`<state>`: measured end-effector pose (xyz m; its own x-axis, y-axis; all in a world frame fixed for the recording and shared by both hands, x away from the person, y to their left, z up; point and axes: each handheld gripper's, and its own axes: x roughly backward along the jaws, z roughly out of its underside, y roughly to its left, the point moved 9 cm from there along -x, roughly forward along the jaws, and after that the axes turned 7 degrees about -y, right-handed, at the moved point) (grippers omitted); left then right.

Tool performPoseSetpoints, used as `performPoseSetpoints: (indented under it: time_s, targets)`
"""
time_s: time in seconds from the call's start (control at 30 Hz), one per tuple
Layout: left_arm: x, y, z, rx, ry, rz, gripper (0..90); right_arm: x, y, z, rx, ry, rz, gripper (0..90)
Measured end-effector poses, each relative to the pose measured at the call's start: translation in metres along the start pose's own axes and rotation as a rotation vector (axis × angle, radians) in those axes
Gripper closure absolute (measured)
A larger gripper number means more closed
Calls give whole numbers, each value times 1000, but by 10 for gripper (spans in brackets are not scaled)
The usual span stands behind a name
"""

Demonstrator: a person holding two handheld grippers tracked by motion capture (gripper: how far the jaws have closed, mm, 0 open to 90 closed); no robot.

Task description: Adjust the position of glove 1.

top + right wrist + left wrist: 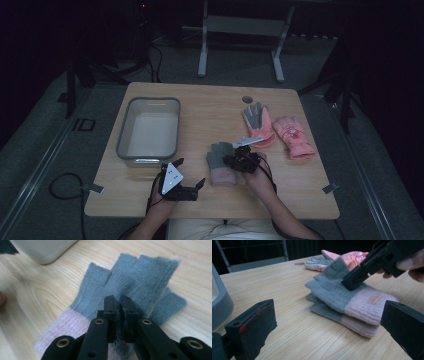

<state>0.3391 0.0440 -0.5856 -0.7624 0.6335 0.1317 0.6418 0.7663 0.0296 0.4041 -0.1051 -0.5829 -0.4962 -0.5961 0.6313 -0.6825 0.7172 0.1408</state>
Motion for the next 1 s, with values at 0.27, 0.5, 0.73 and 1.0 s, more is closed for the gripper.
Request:
performPoseSetpoints:
  time_s: [0.27, 0.5, 0.73, 1.0]
  targets:
    - [-3, 1, 3, -4, 43, -9, 0, -11, -5, 13, -11, 22, 13, 805]
    - [-3, 3, 10, 93, 139, 8, 61, -4, -5, 7, -2, -3, 7, 709]
    - [-13, -22, 1, -10, 201, 134, 140, 18, -30, -20, 10, -81, 49, 659]
    - [-42, -56, -7, -153, 271, 328, 234, 9, -48, -34, -14, -73, 38, 600]
